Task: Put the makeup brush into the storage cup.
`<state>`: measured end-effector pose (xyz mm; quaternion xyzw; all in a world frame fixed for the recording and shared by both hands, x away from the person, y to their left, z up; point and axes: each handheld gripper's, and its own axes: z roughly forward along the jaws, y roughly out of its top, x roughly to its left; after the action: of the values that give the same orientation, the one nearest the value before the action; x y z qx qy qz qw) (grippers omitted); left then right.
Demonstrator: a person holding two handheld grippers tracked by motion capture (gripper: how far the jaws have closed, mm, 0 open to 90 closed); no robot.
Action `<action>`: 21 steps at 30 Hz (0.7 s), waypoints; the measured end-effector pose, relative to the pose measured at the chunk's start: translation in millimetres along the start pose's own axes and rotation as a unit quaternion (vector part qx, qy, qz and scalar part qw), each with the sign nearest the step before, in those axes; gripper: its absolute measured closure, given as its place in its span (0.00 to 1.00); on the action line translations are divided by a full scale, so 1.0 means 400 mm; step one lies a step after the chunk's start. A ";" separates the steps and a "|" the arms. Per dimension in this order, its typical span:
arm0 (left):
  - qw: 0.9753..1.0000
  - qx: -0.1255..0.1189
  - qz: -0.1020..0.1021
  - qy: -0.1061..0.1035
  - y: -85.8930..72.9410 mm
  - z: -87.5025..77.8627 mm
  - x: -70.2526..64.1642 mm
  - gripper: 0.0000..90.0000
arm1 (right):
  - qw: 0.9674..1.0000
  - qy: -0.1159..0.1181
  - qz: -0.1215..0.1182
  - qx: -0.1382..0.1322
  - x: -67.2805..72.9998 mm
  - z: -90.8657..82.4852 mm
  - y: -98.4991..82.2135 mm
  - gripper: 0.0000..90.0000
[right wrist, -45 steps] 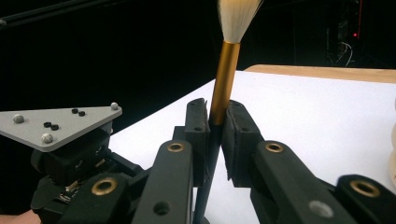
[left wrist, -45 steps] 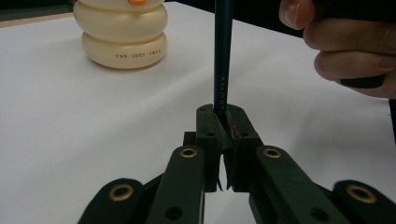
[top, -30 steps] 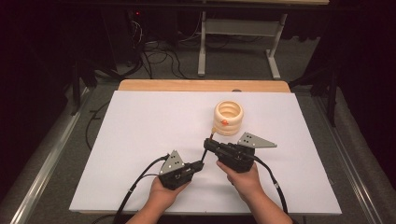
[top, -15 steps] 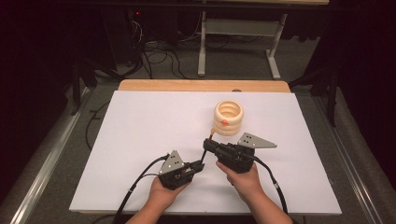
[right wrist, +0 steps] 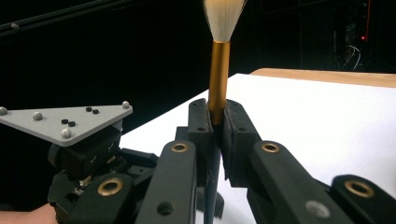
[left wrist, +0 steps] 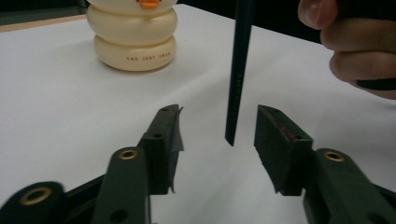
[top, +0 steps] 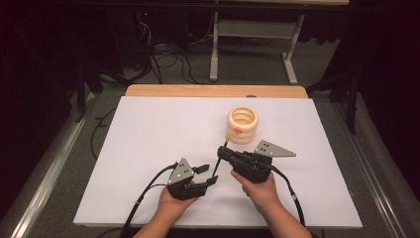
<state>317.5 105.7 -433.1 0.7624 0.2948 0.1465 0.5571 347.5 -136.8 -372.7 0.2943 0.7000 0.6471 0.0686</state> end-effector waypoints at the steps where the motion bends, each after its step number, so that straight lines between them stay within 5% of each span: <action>1: 1.000 0.000 0.000 0.003 0.001 -0.001 0.001 0.50 | 1.000 -0.002 -0.002 0.000 0.000 -0.001 0.001 0.95; 13: 0.999 0.001 -0.014 0.030 0.004 -0.002 0.011 0.21 | 1.000 -0.015 -0.016 -0.002 -0.007 -0.016 0.006 0.95; 21: 0.999 -0.006 -0.016 0.045 0.005 -0.013 0.028 0.16 | 0.999 -0.024 -0.028 0.000 -0.014 -0.026 0.007 0.95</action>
<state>324.0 116.1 -430.5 0.7467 0.3312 0.1733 0.5502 347.8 -148.6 -370.1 0.2900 0.7064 0.6374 0.1031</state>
